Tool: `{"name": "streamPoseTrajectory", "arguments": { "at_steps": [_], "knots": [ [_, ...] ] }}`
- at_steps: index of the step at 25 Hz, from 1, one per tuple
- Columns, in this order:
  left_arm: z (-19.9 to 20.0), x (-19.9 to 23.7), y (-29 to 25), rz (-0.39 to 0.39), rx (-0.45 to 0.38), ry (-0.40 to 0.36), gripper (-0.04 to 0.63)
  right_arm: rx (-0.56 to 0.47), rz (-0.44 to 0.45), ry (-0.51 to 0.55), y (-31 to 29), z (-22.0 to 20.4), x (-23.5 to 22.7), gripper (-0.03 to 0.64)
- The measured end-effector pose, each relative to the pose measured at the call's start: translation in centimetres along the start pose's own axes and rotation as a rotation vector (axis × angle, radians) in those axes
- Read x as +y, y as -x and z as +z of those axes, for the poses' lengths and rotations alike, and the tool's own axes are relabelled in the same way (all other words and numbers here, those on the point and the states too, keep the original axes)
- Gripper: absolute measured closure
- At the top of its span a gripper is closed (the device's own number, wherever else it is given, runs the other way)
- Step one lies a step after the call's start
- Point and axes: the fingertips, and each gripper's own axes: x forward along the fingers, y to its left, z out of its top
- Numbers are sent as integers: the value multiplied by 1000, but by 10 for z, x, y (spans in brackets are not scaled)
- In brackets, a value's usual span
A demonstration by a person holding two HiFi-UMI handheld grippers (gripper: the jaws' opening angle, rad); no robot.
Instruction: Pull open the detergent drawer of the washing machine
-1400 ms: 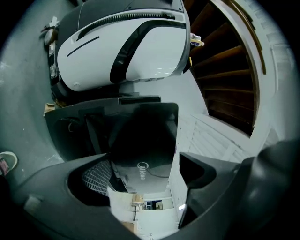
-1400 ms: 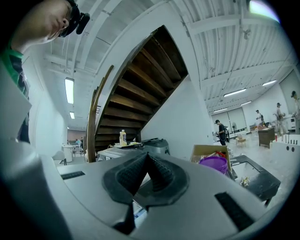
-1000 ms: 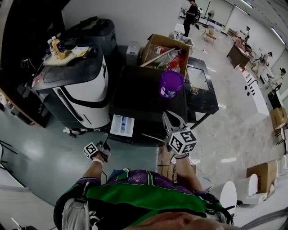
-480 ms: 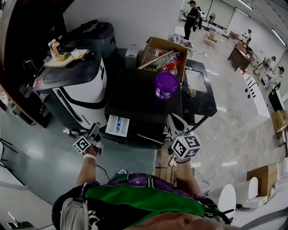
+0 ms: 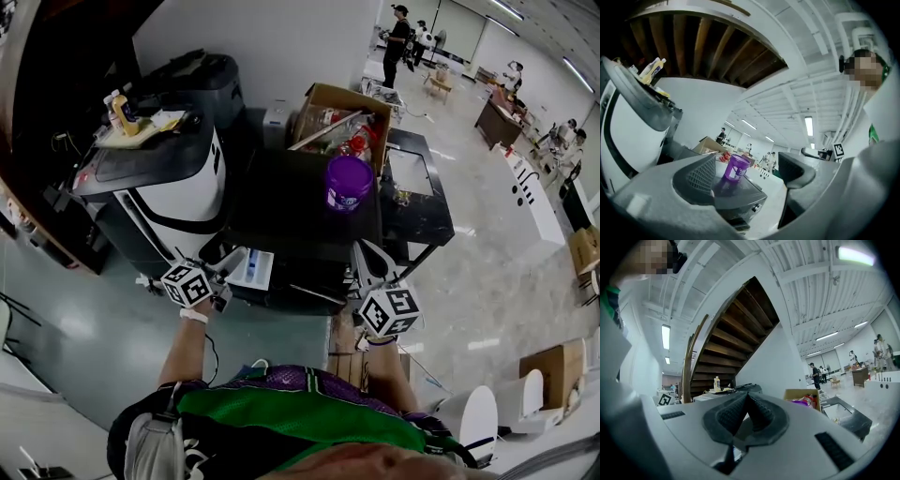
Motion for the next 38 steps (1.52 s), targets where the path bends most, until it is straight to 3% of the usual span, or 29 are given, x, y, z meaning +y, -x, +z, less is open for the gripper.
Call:
{"name": "streamPoseTrajectory", "arguments": {
  "at_steps": [3, 7, 8, 10, 17, 21, 30, 38],
  "knots": [
    [6, -18, -12, 16, 44, -96, 164, -8, -4, 7, 3, 5, 0, 615],
    [16, -39, -19, 24, 42, -165, 179, -11, 3, 19, 4, 9, 4, 615],
    [18, -45, -20, 20, 38, -180, 198, -12, 4, 20, 5, 9, 5, 615],
    [22, -59, -20, -1, 30, -216, 310, -15, 7, 22, 7, 11, 6, 615],
    [42, -92, -23, -10, 0, -362, 482, -33, 18, 29, 8, 19, 11, 615],
    [46, -110, -28, -12, 34, -463, 509, -46, 19, 35, 10, 24, 12, 615],
    [51, -117, -34, 36, 28, -521, 574, -60, 15, 37, 13, 28, 16, 615],
    [59, -110, -33, 79, -11, -447, 578, -54, -2, 59, 15, 27, 12, 617]
  ]
}}
